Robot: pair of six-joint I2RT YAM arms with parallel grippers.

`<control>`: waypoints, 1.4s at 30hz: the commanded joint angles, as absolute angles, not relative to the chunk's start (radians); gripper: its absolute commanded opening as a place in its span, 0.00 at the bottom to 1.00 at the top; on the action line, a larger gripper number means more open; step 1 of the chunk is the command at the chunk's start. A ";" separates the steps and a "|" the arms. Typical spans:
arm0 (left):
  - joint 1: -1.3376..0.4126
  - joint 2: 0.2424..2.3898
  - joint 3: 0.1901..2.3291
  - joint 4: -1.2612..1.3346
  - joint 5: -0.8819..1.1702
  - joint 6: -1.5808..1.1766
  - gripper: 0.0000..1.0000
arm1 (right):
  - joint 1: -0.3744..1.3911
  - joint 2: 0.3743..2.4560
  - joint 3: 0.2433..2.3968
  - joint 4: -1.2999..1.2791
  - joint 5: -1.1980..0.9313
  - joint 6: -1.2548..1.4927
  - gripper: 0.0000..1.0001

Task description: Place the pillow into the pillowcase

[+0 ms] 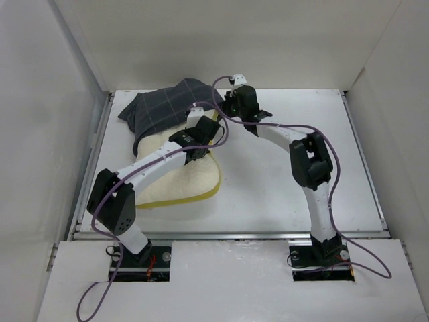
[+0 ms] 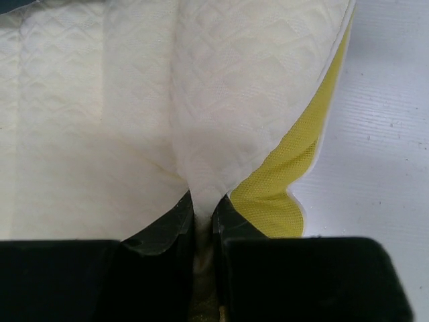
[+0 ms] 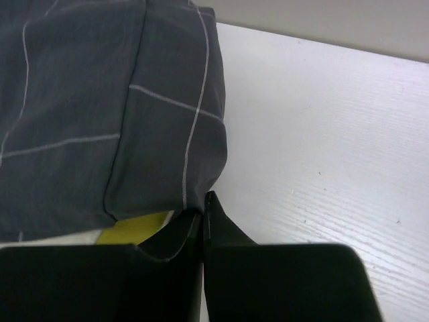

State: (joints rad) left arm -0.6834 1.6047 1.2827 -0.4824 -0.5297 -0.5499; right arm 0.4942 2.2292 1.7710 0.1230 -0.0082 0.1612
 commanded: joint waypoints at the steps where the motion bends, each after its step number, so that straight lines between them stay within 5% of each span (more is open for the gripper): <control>1: -0.684 1.510 1.316 -0.480 -0.594 -0.532 0.00 | 0.492 2.235 1.854 0.178 0.080 0.207 0.00; 9: -0.673 1.568 1.485 -0.315 -0.618 -0.512 0.00 | 0.563 1.890 1.493 0.114 -0.236 0.089 0.00; 18: -0.652 2.015 1.975 -0.412 -0.663 -0.630 0.00 | 0.611 1.381 1.126 0.069 -0.609 0.170 0.00; 23: -0.675 2.069 1.918 -0.364 -0.593 -0.695 0.00 | 0.532 1.361 1.068 0.187 -0.824 0.250 0.00; 29: -0.730 2.115 1.917 -0.348 -0.528 -0.712 0.00 | 0.471 1.423 1.088 0.040 -0.726 0.166 0.00; 34: -0.741 1.984 1.735 -0.250 -0.318 -0.632 0.00 | 0.446 1.468 1.088 -0.049 -0.650 0.128 0.12; 35: -0.741 1.964 1.682 -0.238 -0.292 -0.632 0.08 | 0.446 1.468 1.098 -0.075 -0.640 0.127 0.15; 36: -0.741 1.945 1.666 -0.238 -0.269 -0.620 0.40 | 0.446 1.468 1.098 -0.095 -0.640 0.112 0.25; 38: -0.750 1.886 1.631 -0.273 -0.284 -0.609 0.88 | 0.437 1.428 1.098 -0.158 -0.611 0.100 0.30; 39: -0.750 1.862 1.614 -0.302 -0.300 -0.591 1.00 | 0.437 1.405 1.098 -0.170 -0.574 0.100 0.36; 42: -0.736 1.761 1.549 -0.351 -0.370 -0.591 1.00 | 0.437 1.307 1.098 -0.231 -0.500 0.084 0.54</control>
State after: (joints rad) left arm -0.7433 1.9060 1.5871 -0.3393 -0.3336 -0.5953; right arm 0.4442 1.4273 1.0542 -0.1860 -0.5770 0.1196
